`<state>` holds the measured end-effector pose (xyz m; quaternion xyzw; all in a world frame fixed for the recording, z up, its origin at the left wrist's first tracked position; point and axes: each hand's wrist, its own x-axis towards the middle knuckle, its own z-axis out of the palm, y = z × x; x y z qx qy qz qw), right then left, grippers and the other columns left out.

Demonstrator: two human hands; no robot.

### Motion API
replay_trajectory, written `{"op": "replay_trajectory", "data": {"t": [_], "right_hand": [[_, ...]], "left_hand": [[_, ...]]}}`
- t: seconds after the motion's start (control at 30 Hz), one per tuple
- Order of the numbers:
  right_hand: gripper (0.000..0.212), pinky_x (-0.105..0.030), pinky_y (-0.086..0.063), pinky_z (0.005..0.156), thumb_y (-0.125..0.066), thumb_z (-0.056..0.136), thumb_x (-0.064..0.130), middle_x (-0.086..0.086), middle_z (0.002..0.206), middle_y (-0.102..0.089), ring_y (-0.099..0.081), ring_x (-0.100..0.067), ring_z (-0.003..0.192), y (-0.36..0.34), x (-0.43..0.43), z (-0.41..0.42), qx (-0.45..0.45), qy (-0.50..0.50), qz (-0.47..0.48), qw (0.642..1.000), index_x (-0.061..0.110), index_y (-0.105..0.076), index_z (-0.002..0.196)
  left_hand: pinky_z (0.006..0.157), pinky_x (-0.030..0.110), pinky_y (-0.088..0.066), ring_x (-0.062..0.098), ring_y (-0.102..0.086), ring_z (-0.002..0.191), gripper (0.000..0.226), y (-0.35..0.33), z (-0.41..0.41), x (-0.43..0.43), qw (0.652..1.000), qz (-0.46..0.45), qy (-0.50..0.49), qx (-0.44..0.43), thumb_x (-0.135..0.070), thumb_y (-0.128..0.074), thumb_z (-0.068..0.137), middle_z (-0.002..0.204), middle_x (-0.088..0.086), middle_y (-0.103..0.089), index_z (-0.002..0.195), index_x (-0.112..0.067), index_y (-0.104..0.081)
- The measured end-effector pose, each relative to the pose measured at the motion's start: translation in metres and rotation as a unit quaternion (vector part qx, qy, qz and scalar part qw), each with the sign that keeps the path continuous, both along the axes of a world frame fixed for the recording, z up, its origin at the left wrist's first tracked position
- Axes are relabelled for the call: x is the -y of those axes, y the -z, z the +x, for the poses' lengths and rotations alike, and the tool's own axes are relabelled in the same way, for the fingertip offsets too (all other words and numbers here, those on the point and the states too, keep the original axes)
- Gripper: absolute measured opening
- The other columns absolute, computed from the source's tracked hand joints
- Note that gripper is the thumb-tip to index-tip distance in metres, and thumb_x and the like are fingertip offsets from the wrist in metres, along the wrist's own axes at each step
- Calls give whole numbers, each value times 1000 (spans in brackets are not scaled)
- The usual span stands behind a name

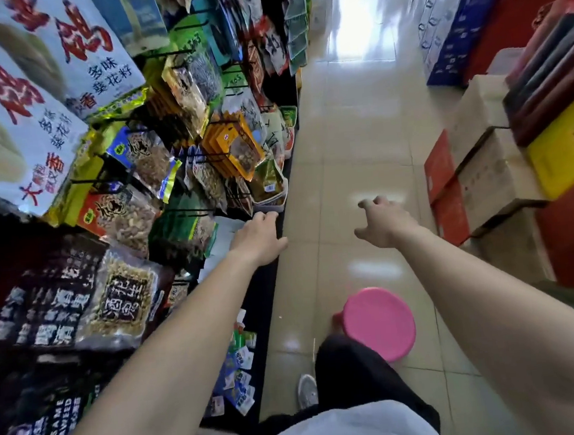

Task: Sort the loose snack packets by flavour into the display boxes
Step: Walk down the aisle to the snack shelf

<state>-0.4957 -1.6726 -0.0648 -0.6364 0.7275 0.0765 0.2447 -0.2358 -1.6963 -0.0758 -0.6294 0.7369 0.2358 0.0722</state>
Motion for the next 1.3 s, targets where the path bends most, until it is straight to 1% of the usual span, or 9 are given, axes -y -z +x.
{"op": "replay_trajectory", "data": {"t": [0.17, 0.33, 0.43, 0.53, 0.63, 0.77, 0.97, 1.17, 1.3], "right_hand": [[69, -43, -41, 106, -62, 93, 43, -15, 147, -40, -41, -37, 133, 20, 94, -12, 5, 10, 8, 1000, 18, -34, 151], [68, -44, -42, 106, -61, 93, 44, -14, 147, -41, -42, -36, 133, 47, 201, -43, 16, 25, 10, 1000, 20, -35, 151], [67, -45, -41, 107, -60, 94, 43, -14, 147, -41, -41, -37, 133, 52, 264, -71, 26, 51, 11, 998, 18, -35, 151], [67, -45, -40, 107, -61, 94, 43, -15, 148, -41, -40, -38, 134, 47, 316, -98, 22, 63, 21, 998, 17, -36, 151], [68, -45, -39, 109, -62, 93, 43, -17, 148, -40, -40, -39, 134, 40, 369, -126, 14, 73, 21, 997, 16, -37, 151], [68, -48, -43, 107, -63, 92, 45, -15, 147, -41, -40, -36, 135, 31, 426, -154, 12, 94, 9, 996, 19, -37, 150], [66, -45, -42, 101, -59, 94, 44, -11, 147, -40, -40, -33, 136, 28, 510, -190, -9, 93, 15, 996, 23, -35, 151], [68, -48, -44, 105, -61, 92, 42, -11, 149, -39, -43, -35, 133, 29, 598, -232, -17, 101, 36, 994, 22, -33, 152], [69, -51, -44, 105, -61, 92, 40, -12, 148, -39, -44, -35, 133, 27, 648, -245, -28, 79, 42, 996, 22, -32, 152]], "left_hand": [[100, 50, -47, 33, -46, 131, 65, 9, -24, 97, 999, 3, 36, 17, -44, -55, 94, 148, 10, -39, 149, -18, -33], [97, 50, -48, 34, -49, 126, 60, 33, -63, 213, 997, 12, 61, 44, -44, -56, 93, 141, 11, -44, 143, -18, -37], [98, 48, -47, 35, -50, 124, 58, 41, -93, 286, 996, 23, 66, 54, -44, -59, 90, 136, 12, -47, 138, -17, -41], [101, 47, -45, 35, -47, 129, 64, 35, -121, 347, 996, 31, 73, 46, -44, -57, 90, 144, 13, -43, 145, -16, -37], [103, 45, -42, 35, -45, 132, 66, 26, -147, 404, 997, 12, 73, 25, -41, -57, 93, 151, 13, -38, 150, -16, -33], [105, 48, -42, 33, -44, 133, 67, 23, -173, 466, 997, 24, 79, 4, -42, -56, 94, 149, 10, -39, 151, -18, -31], [104, 48, -43, 33, -44, 133, 68, 31, -214, 552, 996, 17, 84, -4, -41, -56, 94, 149, 11, -38, 152, -18, -29], [103, 48, -44, 33, -45, 132, 66, 44, -255, 638, 996, 34, 84, -10, -43, -55, 93, 147, 11, -41, 149, -17, -33], [102, 48, -44, 33, -45, 131, 65, 39, -264, 674, 997, 29, 62, -23, -41, -55, 92, 146, 10, -41, 148, -17, -34]]}}
